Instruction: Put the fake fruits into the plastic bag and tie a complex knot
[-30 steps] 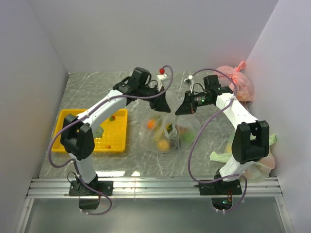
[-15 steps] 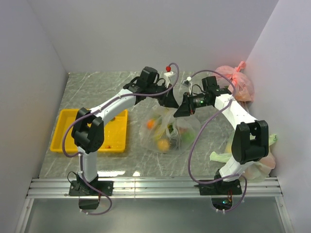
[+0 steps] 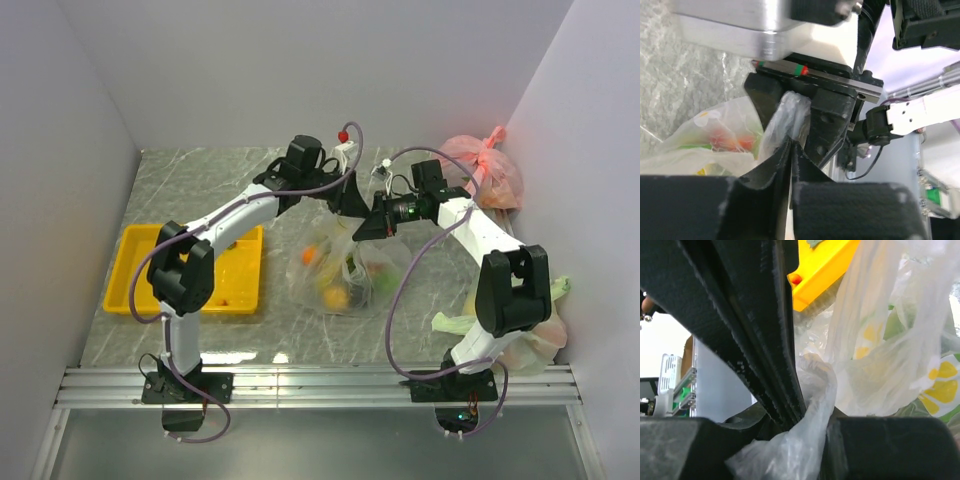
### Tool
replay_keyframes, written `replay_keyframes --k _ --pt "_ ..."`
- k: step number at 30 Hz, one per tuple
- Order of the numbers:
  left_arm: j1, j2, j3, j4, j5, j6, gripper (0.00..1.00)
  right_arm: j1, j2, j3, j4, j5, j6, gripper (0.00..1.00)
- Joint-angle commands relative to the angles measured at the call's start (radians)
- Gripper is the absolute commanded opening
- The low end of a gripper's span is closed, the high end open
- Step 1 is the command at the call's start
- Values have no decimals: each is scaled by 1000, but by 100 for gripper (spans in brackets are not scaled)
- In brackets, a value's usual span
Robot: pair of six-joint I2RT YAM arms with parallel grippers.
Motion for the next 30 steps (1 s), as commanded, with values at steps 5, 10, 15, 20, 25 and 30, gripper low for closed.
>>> replay_keyframes --k 5,10,15,20,25,30 --pt "142 -127 19 31 33 -67 36 -13 11 34 -110 -10 -158 0" --pt "251 -173 53 -128 -6 79 52 -16 25 85 -249 -22 -313 0" --pt "262 -136 67 -211 5 208 69 -8 58 164 -438 -48 -559 0" --pt "229 -61 120 -260 108 255 84 13 84 229 -599 -25 -728 0" --pt "190 -56 80 -205 134 271 85 33 84 248 -661 -1 -798 0" --pt "173 -26 94 -236 160 282 79 41 75 238 -658 9 -804 0"
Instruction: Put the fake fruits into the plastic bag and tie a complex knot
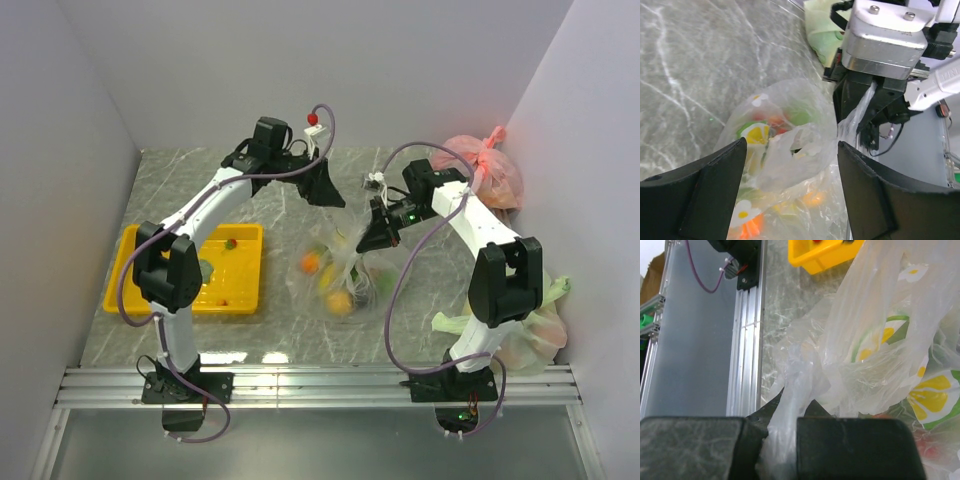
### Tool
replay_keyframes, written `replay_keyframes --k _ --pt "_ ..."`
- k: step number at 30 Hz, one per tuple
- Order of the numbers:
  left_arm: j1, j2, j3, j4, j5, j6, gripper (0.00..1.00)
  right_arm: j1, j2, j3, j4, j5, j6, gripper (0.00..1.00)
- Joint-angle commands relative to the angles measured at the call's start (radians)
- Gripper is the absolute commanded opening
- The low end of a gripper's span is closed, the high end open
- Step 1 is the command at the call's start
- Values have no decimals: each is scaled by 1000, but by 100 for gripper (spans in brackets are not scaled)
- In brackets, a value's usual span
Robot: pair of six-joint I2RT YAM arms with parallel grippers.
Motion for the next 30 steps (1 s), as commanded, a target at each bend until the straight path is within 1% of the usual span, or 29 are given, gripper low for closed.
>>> replay_keyframes --k 1,3,7,9,10,11,12,13,14,15,16,17,19,20,21,22,23,24,25,26,27,29,30 --pt "-6 7 18 -14 65 35 78 9 -4 32 -27 3 -44 0" --pt "-9 2 11 -54 71 56 77 8 -11 27 -27 7 -47 0" --pt "-14 -21 -33 -64 63 68 79 9 -11 25 -23 17 -56 0" --pt "-15 -18 -25 -110 65 85 72 9 -13 27 -28 20 -65 0" --pt "-15 -15 -16 -139 68 125 68 8 -13 24 -25 21 -64 0" --pt "-15 -5 11 -168 73 168 57 8 -13 25 -25 24 -61 0" --pt "-17 -2 24 -217 77 183 51 6 -13 24 -20 27 -58 0" --pt "-17 -2 42 -227 83 191 43 8 -13 21 -14 29 -55 0" --pt "-12 -13 45 -229 85 191 24 8 -13 13 -7 32 -36 0" --pt "-11 -24 42 -204 71 180 14 6 -14 7 25 34 -18 0" --pt "-9 -39 34 -186 62 165 4 8 -22 -1 45 43 5 0" --pt "-5 -76 10 -160 57 132 0 6 -24 -20 70 46 57 0" --pt "-1 -117 -36 -91 50 104 0 -4 -34 -45 162 47 131 0" --pt "-1 -157 -47 -86 48 66 0 -7 -39 -66 199 50 225 0" --pt "-4 -175 -54 -92 50 68 0 -15 -42 -76 272 47 272 0" --pt "-11 -191 -67 -130 39 77 0 -18 -48 -83 306 43 315 0" --pt "-24 -220 -73 -153 30 126 0 -20 -54 -100 350 47 429 0" --pt "-35 -234 -81 -178 18 140 0 -21 -59 -108 398 50 485 0" --pt "-46 -248 -105 -193 7 153 0 -21 -70 -117 482 57 537 0" --pt "-73 -269 -119 -215 -21 169 0 -20 -74 -138 521 61 632 0" --pt "-89 -277 -131 -221 -44 174 0 -18 -80 -149 603 73 683 0" --pt "-145 -285 -165 -250 -93 206 1 -12 -87 -178 663 95 795 0" --pt "-165 -285 -173 -258 -114 215 0 -11 -85 -186 705 112 823 0"
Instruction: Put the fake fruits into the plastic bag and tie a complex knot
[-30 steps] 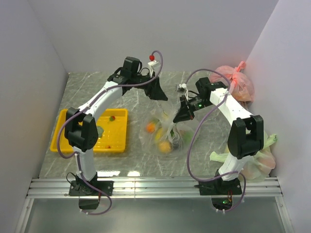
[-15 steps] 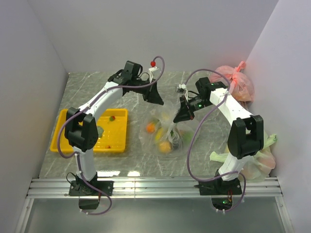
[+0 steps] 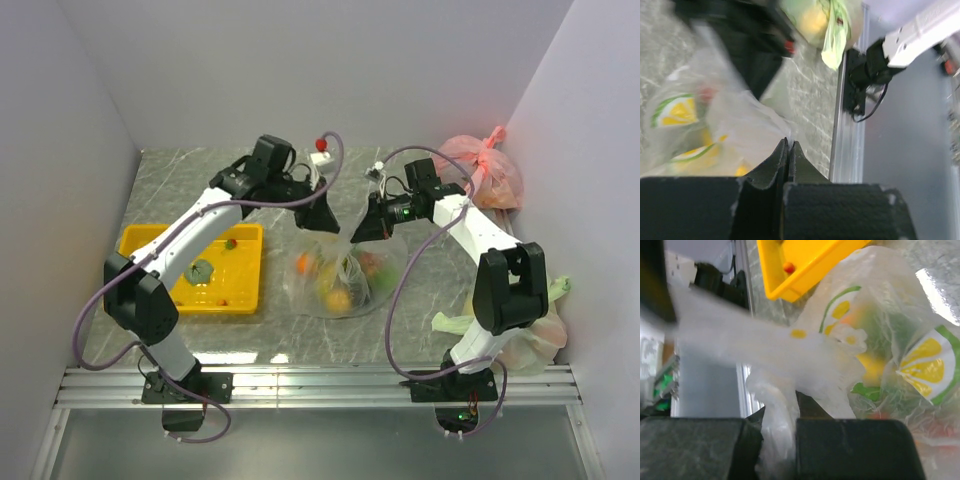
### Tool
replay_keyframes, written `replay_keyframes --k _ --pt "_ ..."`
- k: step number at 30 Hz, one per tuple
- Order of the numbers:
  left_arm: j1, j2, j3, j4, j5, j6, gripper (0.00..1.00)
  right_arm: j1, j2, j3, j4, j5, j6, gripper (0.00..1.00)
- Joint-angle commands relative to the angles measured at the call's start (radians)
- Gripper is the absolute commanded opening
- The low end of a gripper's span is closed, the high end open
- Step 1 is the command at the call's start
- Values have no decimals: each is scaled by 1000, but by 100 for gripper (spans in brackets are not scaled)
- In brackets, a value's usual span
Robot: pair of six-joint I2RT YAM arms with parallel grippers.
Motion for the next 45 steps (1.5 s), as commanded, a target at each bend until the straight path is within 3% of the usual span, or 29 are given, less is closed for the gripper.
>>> replay_keyframes --k 1,11,21,25,30,33,36,37,39,40,42,44,45 --pt "-82 -40 -45 -55 -79 68 1 -1 -33 -40 234 92 265 0" --pt "-309 97 -197 59 -499 36 0 -4 -103 -160 415 183 555 0" --pt "-288 237 -219 181 -877 -178 0 -55 -223 -324 580 149 765 0" --pt "-227 295 -154 237 -869 -228 0 -55 -246 -420 687 117 890 0" --pt "-159 293 -128 299 -693 -230 0 -57 -247 -415 690 125 905 0" --pt "-143 224 -163 316 -589 -190 0 -66 -267 -327 493 184 745 9" --pt "-143 173 -167 284 -500 -149 0 -87 -312 -255 346 287 584 29" --pt "-143 159 -164 263 -490 -158 0 -89 -326 -229 315 313 512 38" --pt "-142 157 -136 228 -489 -172 0 -92 -365 -215 246 397 442 44" --pt "-136 157 -127 212 -489 -194 0 -92 -378 -214 232 427 389 55" --pt "-130 156 -101 172 -496 -228 0 -92 -411 -223 200 461 352 62" --pt "-114 153 -88 140 -477 -282 0 -90 -419 -227 162 455 261 64" --pt "-113 148 -93 138 -481 -311 0 -92 -421 -226 112 435 226 71"
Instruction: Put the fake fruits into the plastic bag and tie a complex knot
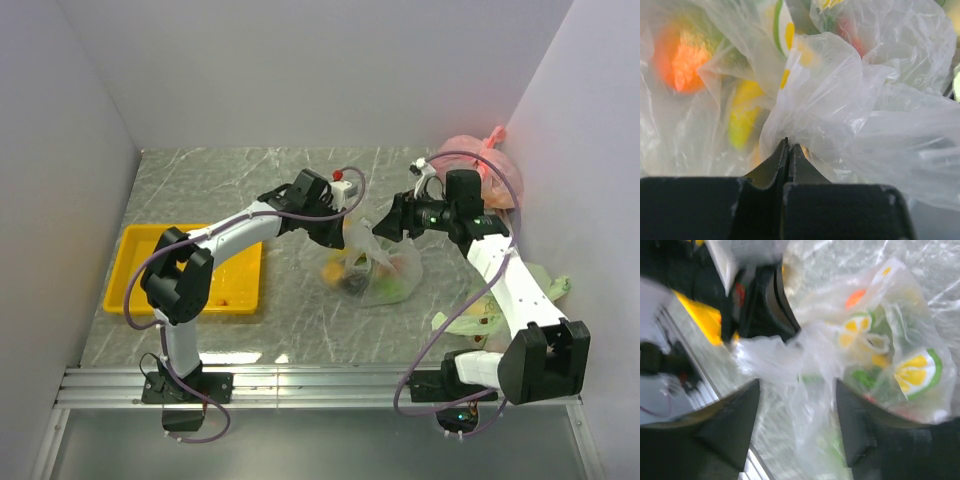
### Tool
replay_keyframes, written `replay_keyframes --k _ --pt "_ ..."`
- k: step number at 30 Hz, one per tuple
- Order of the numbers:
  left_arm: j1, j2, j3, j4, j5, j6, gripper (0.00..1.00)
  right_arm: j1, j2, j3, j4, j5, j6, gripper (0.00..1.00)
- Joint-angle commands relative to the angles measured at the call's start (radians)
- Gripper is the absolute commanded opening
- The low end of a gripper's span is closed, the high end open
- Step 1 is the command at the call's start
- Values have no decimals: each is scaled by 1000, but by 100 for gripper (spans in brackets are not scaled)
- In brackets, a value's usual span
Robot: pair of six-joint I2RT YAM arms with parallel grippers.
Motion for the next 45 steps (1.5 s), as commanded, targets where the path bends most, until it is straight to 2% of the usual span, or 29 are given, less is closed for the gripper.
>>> replay_keyframes --k 1,4,5,8,11,14,20,24,25,26,27,29,30,31,32,35,36,38,42,45 --pt "17 -61 41 -61 34 -116 0 -2 -12 10 -164 28 -235 74" --pt "15 -56 23 -43 61 -198 0 0 -39 -35 -181 14 -307 76" --pt "13 -52 21 -38 82 -219 0 7 -59 -52 -170 24 -318 87" --pt "12 -36 17 -14 96 -285 0 44 -89 -110 -104 70 -346 89" --pt "10 -26 29 -7 115 -297 0 78 -159 -162 -32 103 -393 95" --pt "7 -12 41 -1 136 -311 0 116 -191 -208 89 146 -427 96" --pt "7 -7 38 13 175 -322 0 201 -58 -185 187 273 -444 97" --pt "7 -27 20 22 179 -364 0 228 55 -123 174 301 -440 98" --pt "4 -35 14 22 176 -372 0 233 74 -112 176 304 -420 92" --pt "4 -41 -6 25 181 -384 0 234 120 -95 160 304 -406 82" --pt "3 -44 -18 29 182 -416 0 236 144 -51 147 318 -363 57" --pt "4 -55 -43 28 170 -450 0 236 206 -6 120 326 -309 34" --pt "3 -56 -72 31 173 -473 0 234 215 15 108 330 -250 12" --pt "4 -59 -83 40 172 -484 0 228 218 20 109 320 -213 3" --pt "3 -59 -106 51 170 -493 0 209 209 22 118 289 -176 0" --pt "7 -49 -115 115 185 -539 0 190 153 -3 153 190 31 0" --pt "9 -44 -111 126 184 -559 0 182 134 -38 199 171 147 0" --pt "20 -33 -121 177 167 -585 0 178 76 -84 282 119 264 0" --pt "29 -4 -152 247 110 -654 0 175 30 -190 415 80 558 0" --pt "27 27 -186 334 142 -723 0 176 20 -231 516 88 690 0"
